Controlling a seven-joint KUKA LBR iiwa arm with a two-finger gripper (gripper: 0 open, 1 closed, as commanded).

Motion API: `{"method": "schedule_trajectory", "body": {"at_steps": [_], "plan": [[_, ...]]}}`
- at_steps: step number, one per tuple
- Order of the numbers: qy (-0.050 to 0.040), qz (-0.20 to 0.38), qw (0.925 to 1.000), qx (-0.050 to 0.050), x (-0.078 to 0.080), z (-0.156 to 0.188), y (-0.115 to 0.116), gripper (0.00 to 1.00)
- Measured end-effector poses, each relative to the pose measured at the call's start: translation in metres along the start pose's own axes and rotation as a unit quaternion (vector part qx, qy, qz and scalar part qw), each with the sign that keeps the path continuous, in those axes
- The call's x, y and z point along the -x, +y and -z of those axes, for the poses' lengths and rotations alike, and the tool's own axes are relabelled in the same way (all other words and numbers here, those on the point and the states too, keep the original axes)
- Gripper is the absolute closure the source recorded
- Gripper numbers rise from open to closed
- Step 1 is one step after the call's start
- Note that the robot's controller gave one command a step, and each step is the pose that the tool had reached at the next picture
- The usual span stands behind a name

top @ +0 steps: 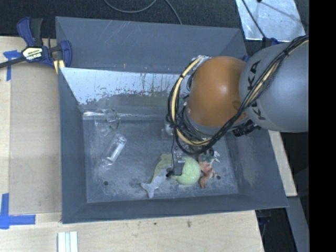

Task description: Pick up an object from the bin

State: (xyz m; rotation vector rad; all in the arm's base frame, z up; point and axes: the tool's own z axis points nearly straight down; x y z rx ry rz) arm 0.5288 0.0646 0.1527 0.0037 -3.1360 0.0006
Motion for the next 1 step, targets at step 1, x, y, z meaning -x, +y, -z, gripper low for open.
{"method": "schedule_trajectory", "body": {"at_steps": [1], "plan": [[-0.0044, -0.001, 1.0, 0.0, 0.0019, 0.0046, -0.0003, 0.0]]}}
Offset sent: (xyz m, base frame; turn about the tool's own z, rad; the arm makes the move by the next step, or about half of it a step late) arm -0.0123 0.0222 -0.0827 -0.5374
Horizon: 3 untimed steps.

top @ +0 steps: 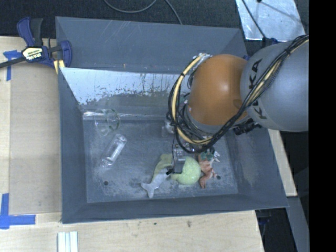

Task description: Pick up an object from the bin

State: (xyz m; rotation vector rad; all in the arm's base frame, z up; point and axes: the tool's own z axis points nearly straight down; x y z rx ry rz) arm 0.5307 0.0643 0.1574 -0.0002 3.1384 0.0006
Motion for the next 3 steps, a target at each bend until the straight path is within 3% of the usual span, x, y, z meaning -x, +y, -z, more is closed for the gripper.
{"method": "schedule_trajectory", "body": {"at_steps": [1, 2, 3], "plan": [[-0.0025, 0.144, 0.9895, 0.0, -0.006, -0.044, 0.012, 0.0], [0.0027, 0.229, 0.9735, 0.001, -0.013, -0.076, 0.016, 0.0], [0.0005, 0.324, 0.9461, 0.001, -0.017, -0.024, 0.021, 0.0]]}}
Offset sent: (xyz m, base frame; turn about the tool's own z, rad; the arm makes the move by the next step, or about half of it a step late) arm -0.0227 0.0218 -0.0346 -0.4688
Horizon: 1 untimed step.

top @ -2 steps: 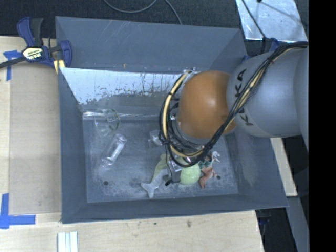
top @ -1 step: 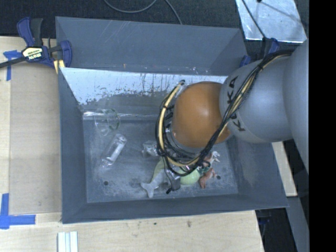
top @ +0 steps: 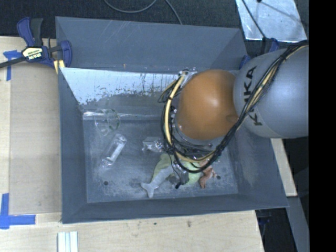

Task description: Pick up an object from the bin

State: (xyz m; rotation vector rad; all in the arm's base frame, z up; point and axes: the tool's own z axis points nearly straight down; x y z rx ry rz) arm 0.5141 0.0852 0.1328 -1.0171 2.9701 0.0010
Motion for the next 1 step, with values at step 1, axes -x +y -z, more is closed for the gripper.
{"method": "schedule_trajectory", "body": {"at_steps": [1], "plan": [[-0.0015, 0.028, 0.9996, -0.001, -0.0005, -0.0526, -0.0019, 0.0]]}}
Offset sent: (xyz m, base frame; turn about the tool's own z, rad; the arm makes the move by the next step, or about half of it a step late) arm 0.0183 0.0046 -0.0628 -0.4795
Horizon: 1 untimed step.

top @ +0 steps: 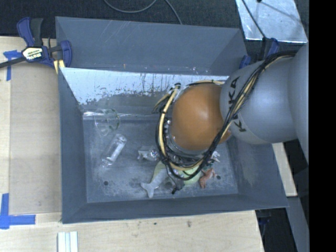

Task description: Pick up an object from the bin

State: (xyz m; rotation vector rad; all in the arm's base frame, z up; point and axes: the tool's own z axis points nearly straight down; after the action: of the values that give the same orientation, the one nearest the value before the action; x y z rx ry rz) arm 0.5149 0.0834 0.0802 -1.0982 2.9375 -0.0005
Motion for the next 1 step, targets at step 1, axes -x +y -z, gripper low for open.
{"method": "schedule_trajectory", "body": {"at_steps": [1], "plan": [[0.0002, 0.209, 0.9779, 0.001, 0.0185, -0.0095, -0.0071, 1.0]]}}
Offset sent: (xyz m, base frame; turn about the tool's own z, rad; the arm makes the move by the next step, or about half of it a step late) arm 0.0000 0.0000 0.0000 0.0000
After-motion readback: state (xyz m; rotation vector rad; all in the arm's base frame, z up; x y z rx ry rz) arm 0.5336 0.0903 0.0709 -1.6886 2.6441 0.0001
